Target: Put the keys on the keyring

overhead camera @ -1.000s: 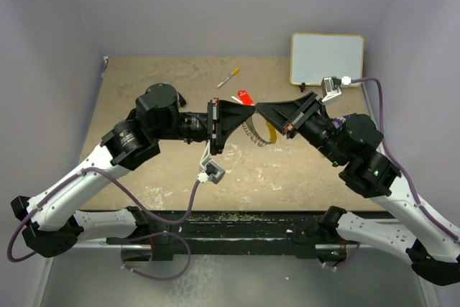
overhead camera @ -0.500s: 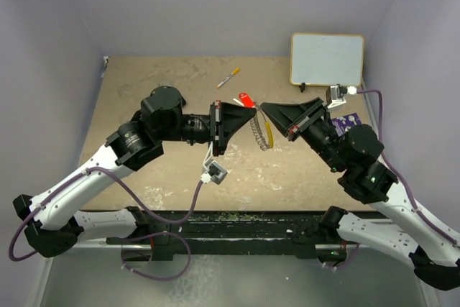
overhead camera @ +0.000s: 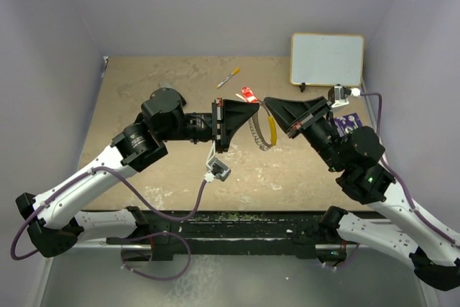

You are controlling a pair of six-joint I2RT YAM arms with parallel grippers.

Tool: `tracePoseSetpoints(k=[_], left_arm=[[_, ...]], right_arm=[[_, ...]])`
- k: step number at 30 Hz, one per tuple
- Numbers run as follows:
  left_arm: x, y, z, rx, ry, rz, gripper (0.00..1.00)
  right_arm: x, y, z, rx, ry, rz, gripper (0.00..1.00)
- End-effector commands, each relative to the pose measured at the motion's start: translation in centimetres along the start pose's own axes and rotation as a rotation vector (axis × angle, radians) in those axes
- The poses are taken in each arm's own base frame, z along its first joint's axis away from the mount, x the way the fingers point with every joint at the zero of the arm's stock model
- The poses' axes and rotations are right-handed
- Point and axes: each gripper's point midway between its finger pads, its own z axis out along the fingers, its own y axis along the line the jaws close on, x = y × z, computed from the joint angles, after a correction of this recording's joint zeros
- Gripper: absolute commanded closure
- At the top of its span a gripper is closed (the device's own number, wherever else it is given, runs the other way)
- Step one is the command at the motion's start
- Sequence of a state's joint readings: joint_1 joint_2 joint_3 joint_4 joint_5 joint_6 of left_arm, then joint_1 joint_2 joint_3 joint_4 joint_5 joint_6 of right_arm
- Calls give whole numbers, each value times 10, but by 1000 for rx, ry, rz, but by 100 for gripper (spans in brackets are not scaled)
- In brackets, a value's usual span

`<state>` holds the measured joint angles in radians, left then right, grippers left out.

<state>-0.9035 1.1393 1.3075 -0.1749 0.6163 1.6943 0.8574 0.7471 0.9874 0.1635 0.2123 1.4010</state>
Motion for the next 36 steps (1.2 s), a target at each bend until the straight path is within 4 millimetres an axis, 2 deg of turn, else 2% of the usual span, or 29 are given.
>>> tracePoseSetpoints(k=[1,2,6,17,36], left_arm=[[2,13,-2,-50,9,35,97],[2,13,-2,-51,8,35,97],[2,10,-1,-39,2,24,97],[5,11,-2,-29,21,10,97],[10,18,-5,-41,51,12,97]], right_arm=[[-15,25,-1,-81,-66,38,100],[-13,22,1,-71,-58,29,100],[-11,32,7,-64,-41,2,100],[-8,25,12,-27,-32,-30,100],[-8,3,1,46,-27,-53,100]])
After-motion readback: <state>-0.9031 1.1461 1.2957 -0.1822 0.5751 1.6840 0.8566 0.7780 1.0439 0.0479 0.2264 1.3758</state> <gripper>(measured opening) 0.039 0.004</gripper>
